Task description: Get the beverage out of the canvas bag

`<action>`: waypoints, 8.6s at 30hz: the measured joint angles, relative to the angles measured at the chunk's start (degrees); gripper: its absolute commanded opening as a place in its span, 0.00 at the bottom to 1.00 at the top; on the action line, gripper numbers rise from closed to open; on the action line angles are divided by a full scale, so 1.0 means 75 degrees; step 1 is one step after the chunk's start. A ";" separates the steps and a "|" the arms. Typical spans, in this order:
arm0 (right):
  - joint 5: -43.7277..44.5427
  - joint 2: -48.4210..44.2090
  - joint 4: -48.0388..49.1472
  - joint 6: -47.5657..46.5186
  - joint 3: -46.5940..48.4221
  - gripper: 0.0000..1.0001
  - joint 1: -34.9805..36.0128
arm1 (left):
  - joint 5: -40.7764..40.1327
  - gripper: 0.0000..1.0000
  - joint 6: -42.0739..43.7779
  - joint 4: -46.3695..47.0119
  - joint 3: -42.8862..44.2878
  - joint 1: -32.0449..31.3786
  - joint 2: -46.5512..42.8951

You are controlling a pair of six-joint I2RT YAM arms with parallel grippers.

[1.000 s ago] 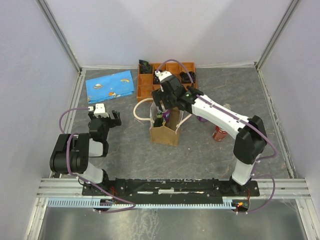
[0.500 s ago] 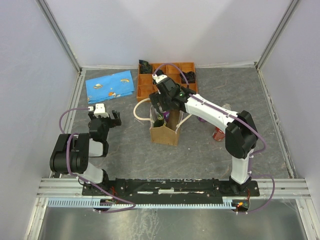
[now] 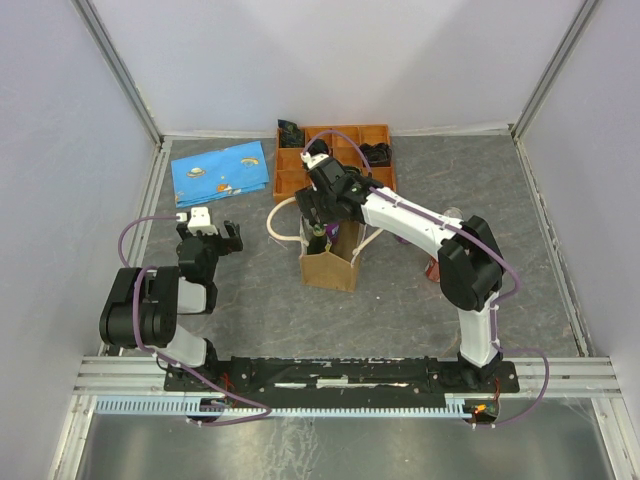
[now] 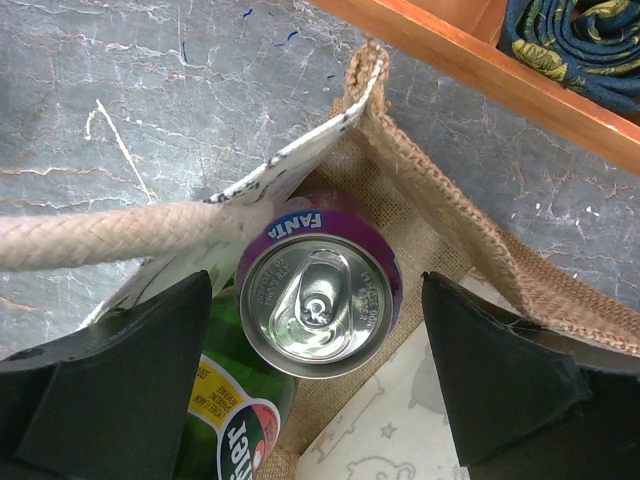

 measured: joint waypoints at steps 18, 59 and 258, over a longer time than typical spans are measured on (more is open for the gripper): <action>0.0283 0.0475 0.0061 0.0111 0.0000 0.29 0.0015 | 0.0000 0.99 0.0000 0.0000 0.0000 0.0000 0.0000; 0.3885 -0.6187 0.0970 -0.1061 -0.2725 0.00 0.0012 | 0.0000 0.99 0.0000 0.0000 0.0000 0.0000 0.0000; -0.0542 -0.0909 0.2483 -0.2940 0.0061 0.00 0.0758 | 0.0000 0.99 0.0000 -0.0003 0.0000 0.0000 0.0000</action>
